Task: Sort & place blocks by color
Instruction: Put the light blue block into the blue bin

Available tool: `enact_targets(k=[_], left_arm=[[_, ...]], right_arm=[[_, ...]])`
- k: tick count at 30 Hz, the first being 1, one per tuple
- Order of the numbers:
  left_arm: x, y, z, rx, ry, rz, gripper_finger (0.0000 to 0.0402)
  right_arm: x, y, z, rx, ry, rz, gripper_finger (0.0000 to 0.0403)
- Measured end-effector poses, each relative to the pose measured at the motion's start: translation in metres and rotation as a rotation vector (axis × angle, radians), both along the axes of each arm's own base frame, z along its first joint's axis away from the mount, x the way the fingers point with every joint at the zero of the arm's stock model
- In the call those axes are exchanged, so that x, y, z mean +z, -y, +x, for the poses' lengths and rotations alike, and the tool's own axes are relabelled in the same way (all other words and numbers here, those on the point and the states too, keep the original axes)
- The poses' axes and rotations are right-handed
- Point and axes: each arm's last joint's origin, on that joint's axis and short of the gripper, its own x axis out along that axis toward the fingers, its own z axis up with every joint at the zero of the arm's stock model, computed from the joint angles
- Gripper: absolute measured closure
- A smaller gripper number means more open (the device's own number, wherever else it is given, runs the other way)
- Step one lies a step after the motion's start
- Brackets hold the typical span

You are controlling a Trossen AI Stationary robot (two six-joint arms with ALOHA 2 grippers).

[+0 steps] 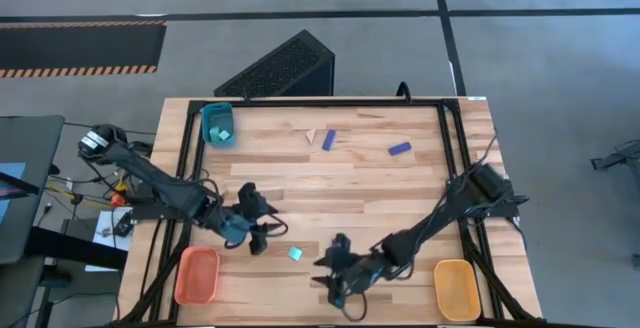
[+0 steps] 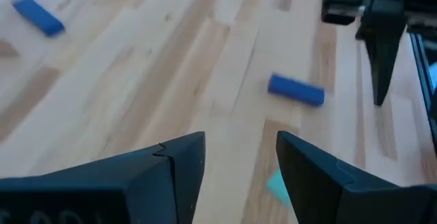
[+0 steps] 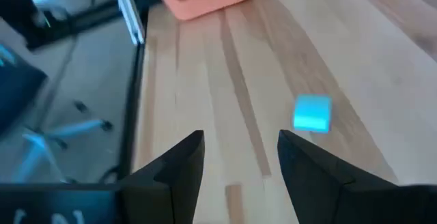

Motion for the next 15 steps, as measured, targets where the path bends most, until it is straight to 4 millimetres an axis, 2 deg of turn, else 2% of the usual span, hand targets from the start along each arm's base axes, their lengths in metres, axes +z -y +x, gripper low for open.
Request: enact_targets(k=[5,15], left_arm=[[-0.004,0.01,-0.01,0.016,-0.035,-0.057,0.0235],[-0.005,0.031,-0.026,0.053,-0.022,-0.174,0.0235]], right_arm=[[-0.012,-0.008,0.028,0.033,-0.013,-0.136,0.0174],[-0.043,0.013,0.067,-0.07,-0.174,-0.224,0.0133]])
